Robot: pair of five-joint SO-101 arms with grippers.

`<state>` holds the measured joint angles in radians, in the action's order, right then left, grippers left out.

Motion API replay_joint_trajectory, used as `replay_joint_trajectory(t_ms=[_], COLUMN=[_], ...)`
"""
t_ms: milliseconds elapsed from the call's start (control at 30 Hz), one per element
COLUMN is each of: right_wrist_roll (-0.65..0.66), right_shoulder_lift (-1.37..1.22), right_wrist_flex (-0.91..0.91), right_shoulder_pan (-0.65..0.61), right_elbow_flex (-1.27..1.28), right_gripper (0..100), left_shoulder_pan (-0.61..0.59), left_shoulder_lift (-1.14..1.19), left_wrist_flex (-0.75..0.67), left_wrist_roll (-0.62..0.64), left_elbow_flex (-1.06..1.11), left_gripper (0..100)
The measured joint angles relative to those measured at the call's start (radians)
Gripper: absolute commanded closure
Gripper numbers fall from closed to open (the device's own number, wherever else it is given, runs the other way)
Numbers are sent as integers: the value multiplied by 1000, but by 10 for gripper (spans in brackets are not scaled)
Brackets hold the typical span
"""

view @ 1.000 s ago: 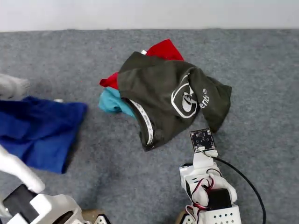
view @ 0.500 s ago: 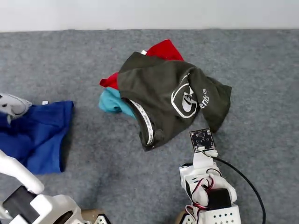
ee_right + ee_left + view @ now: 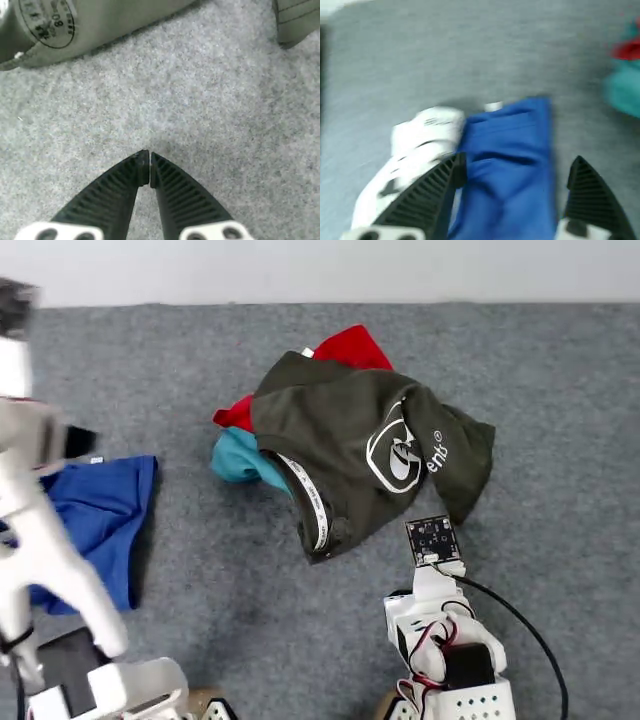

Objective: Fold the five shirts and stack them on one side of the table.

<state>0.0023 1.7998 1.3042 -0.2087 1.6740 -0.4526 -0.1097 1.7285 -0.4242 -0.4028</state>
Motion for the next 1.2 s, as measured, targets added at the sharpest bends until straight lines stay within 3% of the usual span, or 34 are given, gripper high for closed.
replay_joint_trajectory(t_ms=[233, 567, 833, 1000, 1100, 1200], right_wrist_roll=[0, 0, 0, 0, 0, 0], right_shoulder_lift=[0, 0, 0, 0, 0, 0], right_wrist_flex=[0, 0, 0, 0, 0, 0], right_shoulder_pan=[0, 0, 0, 0, 0, 0], right_elbow_flex=[0, 0, 0, 0, 0, 0], right_gripper=[988, 988, 988, 988, 988, 988], left_shoulder_pan=[339, 580, 621, 611, 578, 559], left_shoulder_lift=[0, 0, 15, 178, 279, 327], left_wrist_flex=[-40, -405, -692, -732, -732, -732], left_wrist_roll=[103, 282, 353, 356, 358, 356], left_elbow_flex=[241, 540, 787, 792, 753, 706], left_gripper=[673, 634, 634, 656, 768, 949])
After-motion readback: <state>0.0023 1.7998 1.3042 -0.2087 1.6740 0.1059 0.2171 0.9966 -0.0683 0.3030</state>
